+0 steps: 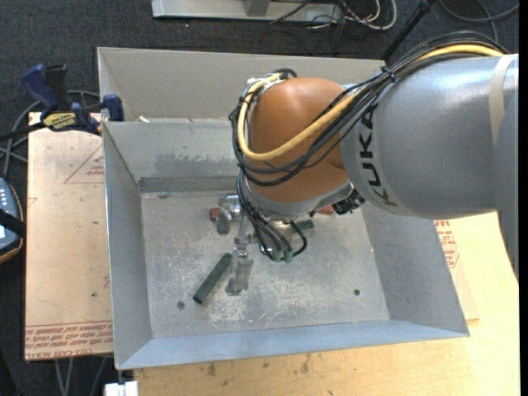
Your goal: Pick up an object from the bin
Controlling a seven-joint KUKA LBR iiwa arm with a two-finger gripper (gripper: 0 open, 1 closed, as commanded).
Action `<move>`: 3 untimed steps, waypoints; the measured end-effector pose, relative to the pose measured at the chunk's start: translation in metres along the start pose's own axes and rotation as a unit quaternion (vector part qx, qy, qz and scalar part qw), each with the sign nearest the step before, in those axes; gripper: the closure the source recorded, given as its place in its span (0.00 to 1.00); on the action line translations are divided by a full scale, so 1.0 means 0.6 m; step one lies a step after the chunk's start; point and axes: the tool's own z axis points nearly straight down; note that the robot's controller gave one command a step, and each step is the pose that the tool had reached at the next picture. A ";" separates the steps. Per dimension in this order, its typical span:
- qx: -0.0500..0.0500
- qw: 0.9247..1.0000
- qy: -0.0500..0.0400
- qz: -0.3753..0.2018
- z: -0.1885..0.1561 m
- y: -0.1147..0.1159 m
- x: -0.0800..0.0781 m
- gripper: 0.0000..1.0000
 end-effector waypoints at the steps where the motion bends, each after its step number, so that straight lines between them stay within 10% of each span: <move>1: 0.000 0.997 -0.001 -0.071 0.226 -0.011 -0.040 0.00; 2: 0.000 0.998 -0.003 -0.070 0.218 -0.011 -0.042 1.00; 3: -0.001 0.999 -0.008 -0.051 0.000 -0.041 -0.030 1.00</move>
Offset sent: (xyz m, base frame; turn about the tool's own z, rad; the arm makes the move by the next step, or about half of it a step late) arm 0.0244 -0.0065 -0.1307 -0.1426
